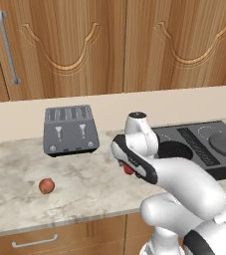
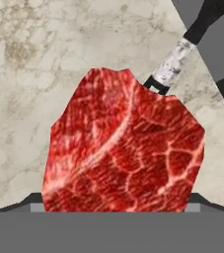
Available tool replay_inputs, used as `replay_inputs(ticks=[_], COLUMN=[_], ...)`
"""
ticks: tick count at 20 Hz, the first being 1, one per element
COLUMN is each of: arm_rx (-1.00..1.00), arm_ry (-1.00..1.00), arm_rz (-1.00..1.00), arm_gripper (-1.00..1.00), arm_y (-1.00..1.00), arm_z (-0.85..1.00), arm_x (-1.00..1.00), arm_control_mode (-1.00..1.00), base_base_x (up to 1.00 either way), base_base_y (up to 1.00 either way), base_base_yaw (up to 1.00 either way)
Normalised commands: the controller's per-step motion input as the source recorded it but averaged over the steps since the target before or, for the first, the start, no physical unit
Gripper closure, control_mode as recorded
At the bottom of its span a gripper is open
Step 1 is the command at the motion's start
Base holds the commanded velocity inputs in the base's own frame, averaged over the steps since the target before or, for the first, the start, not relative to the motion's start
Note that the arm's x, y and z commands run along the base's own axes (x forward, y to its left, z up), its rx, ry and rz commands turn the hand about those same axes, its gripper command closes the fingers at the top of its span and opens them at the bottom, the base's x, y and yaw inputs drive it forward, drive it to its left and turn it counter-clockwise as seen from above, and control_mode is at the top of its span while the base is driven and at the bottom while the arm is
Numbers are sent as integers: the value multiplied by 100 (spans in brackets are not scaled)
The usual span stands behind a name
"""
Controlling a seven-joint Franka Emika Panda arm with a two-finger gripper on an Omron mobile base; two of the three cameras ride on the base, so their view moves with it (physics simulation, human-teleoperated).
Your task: Place both pans onto different burners. Then place the onion and the steak on different pans.
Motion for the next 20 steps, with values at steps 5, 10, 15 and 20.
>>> replay_inputs(ticks=[5, 10, 15, 20], arm_rx=[0, 1, 0, 0], arm_ry=[0, 0, 0, 3], arm_rz=[0, 0, 0, 0], arm_gripper=[100, 100, 100, 100], arm_y=[-56, -59, -61, -61], arm_z=[31, 20, 10, 4], arm_x=[4, 15, 26, 29], arm_control_mode=[-100, -100, -100, -100], base_base_x=[0, 0, 0, 0], base_base_y=[0, 0, 0, 0], base_base_yaw=[0, 0, 0, 0])
